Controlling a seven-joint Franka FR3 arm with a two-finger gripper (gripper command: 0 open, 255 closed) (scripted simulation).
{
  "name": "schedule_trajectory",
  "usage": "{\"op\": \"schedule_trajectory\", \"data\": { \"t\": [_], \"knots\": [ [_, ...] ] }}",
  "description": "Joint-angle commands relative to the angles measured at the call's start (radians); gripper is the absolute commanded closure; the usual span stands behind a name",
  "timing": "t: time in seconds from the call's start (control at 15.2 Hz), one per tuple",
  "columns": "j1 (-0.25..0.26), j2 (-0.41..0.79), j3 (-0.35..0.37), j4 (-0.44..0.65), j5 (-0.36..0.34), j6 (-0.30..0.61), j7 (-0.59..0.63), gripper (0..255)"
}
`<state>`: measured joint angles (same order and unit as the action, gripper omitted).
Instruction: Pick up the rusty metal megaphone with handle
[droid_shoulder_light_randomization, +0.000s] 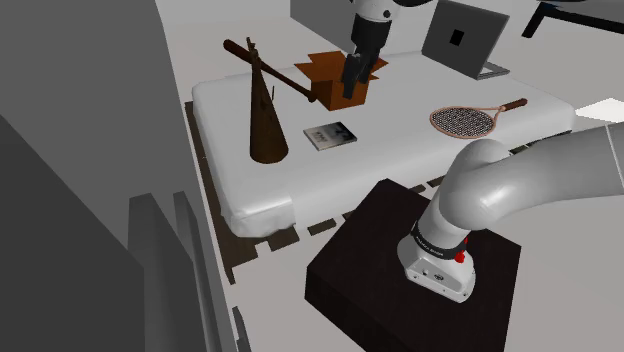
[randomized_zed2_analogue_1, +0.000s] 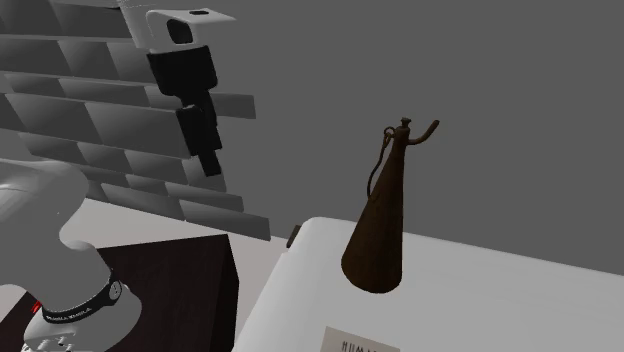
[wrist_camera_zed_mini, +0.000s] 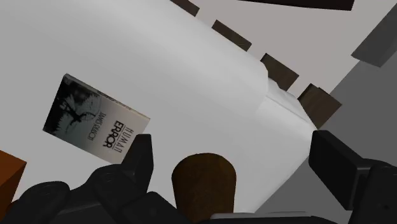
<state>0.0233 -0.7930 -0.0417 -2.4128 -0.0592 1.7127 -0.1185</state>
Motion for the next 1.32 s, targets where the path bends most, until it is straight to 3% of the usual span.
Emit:
{"op": "schedule_trajectory", "data": {
  "t": [0.0, 0.33, 0.59, 0.99, 1.25],
  "knots": [
    [0.000, 0.000, 0.000, 0.000, 0.000, 0.000, 0.000, 0],
    [0.068, 0.184, -0.145, 0.106, -0.011, 0.082, -0.297, 0],
    [0.132, 0.354, -0.245, 0.230, 0.025, 0.117, -0.539, 0],
    [0.210, 0.633, -0.354, 0.472, 0.150, 0.102, -0.910, 0],
    [0.221, 0.830, -0.380, 0.669, 0.258, 0.043, -1.142, 0]
  ]
}}
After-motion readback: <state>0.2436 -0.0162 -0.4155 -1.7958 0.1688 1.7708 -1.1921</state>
